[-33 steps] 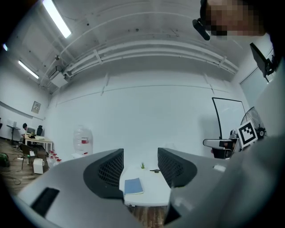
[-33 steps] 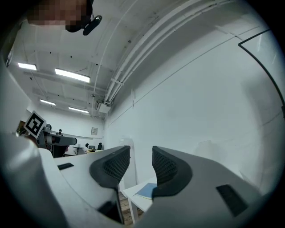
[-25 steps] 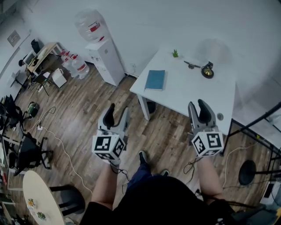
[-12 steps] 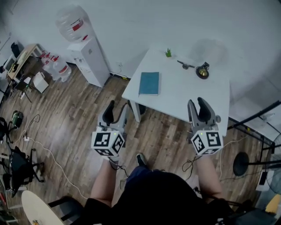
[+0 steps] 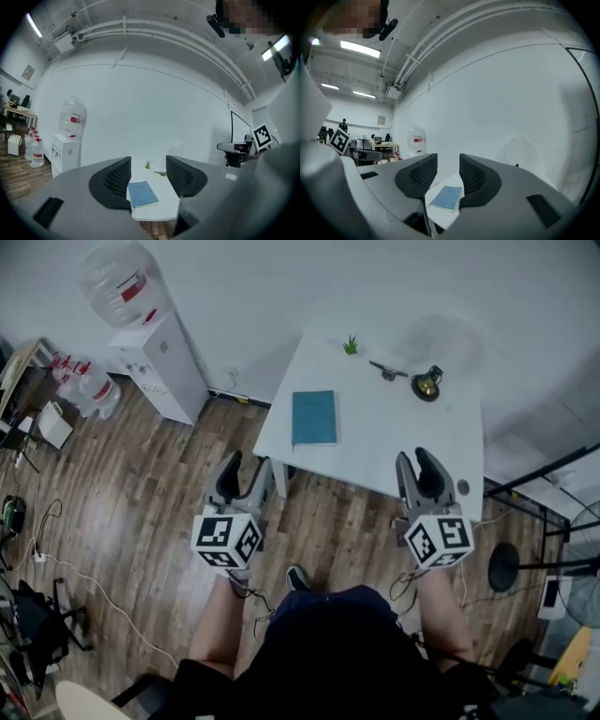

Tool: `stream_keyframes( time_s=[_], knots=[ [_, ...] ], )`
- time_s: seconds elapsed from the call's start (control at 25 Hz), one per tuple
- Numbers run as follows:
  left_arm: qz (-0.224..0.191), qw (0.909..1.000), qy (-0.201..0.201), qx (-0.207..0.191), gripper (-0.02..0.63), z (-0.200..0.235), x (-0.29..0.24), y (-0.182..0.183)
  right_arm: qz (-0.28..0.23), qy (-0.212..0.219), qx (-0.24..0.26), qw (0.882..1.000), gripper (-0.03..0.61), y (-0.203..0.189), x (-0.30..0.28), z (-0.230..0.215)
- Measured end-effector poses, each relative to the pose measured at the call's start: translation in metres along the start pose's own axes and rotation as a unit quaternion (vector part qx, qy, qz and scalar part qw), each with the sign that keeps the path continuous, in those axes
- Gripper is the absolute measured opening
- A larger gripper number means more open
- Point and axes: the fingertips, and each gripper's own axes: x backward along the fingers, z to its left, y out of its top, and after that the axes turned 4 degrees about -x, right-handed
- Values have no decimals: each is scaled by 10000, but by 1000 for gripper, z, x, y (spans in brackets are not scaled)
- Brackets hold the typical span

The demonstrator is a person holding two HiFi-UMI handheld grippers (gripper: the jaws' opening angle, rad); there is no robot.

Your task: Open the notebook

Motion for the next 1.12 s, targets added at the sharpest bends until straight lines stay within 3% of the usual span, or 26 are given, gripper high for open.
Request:
stream_keyframes(
  time_s=[0.48, 0.72, 0.88, 1.12],
  knots=[
    [358, 9992, 20, 152, 229, 37, -25, -30, 395, 20, -473, 9981, 140, -42, -55, -2],
    [358, 9983, 449, -137, 227, 71, -33, -12, 301, 404, -814, 9954, 133, -44, -119, -1],
    [427, 9968, 639, -236, 227, 84, -61, -2, 297, 653, -944, 9929, 133, -40, -165, -8],
    [758, 9950, 605, -250, 227, 81, -131, -13, 656, 756, -1215, 9875, 130, -67, -228, -43]
  ],
)
